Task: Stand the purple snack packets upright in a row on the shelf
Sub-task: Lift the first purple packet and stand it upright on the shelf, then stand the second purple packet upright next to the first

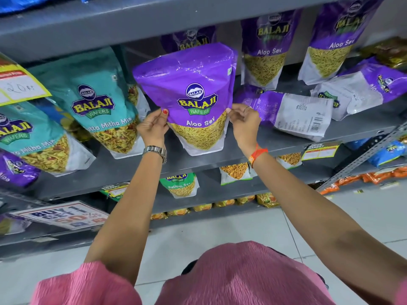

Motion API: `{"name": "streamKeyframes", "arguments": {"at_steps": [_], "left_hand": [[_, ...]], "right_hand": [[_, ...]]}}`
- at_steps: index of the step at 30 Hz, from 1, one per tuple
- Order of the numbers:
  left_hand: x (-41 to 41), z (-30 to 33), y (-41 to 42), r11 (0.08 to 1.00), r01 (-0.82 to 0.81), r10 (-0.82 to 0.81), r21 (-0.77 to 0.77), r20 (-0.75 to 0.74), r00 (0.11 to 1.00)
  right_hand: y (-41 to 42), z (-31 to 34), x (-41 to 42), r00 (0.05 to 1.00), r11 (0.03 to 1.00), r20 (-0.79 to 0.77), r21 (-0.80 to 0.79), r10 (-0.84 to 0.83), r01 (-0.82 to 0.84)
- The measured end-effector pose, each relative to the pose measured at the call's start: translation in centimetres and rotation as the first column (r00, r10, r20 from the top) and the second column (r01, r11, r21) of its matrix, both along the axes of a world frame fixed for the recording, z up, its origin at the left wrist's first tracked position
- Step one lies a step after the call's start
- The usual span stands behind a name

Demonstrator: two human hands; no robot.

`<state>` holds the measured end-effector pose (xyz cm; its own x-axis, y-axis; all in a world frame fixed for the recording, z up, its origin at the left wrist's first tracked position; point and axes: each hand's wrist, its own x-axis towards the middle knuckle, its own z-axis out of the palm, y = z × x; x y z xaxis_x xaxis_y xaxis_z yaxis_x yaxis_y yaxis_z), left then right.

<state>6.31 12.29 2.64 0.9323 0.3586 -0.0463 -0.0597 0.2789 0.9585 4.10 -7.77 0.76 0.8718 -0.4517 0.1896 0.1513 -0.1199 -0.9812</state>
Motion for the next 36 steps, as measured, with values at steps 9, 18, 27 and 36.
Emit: {"name": "streamKeyframes", "arguments": {"at_steps": [9, 18, 27, 36], "left_hand": [[0.3, 0.1, 0.4, 0.999, 0.001, -0.003, 0.039, 0.032, 0.999], [-5.1, -3.9, -3.7, 0.853, -0.515, 0.502, 0.086, 0.136, 0.854], [-8.5, -9.9, -16.2, 0.996, -0.055, 0.071, 0.066, -0.279, 0.958], [-4.2, -6.2, -22.3, 0.976, 0.105, -0.172, -0.189, -0.381, 0.909]], "right_hand": [[0.0, 0.4, 0.1, 0.997, 0.997, 0.012, 0.01, 0.073, -0.073], [-6.5, -0.8, 0.2, 0.984, 0.634, -0.146, -0.772, -0.105, -0.047], [-11.5, -3.2, 1.4, 0.948, 0.063, -0.279, -0.96, -0.151, -0.273], [-15.0, -0.3, 1.4, 1.0, 0.211, -0.029, -0.977, 0.004, -0.029]]}}
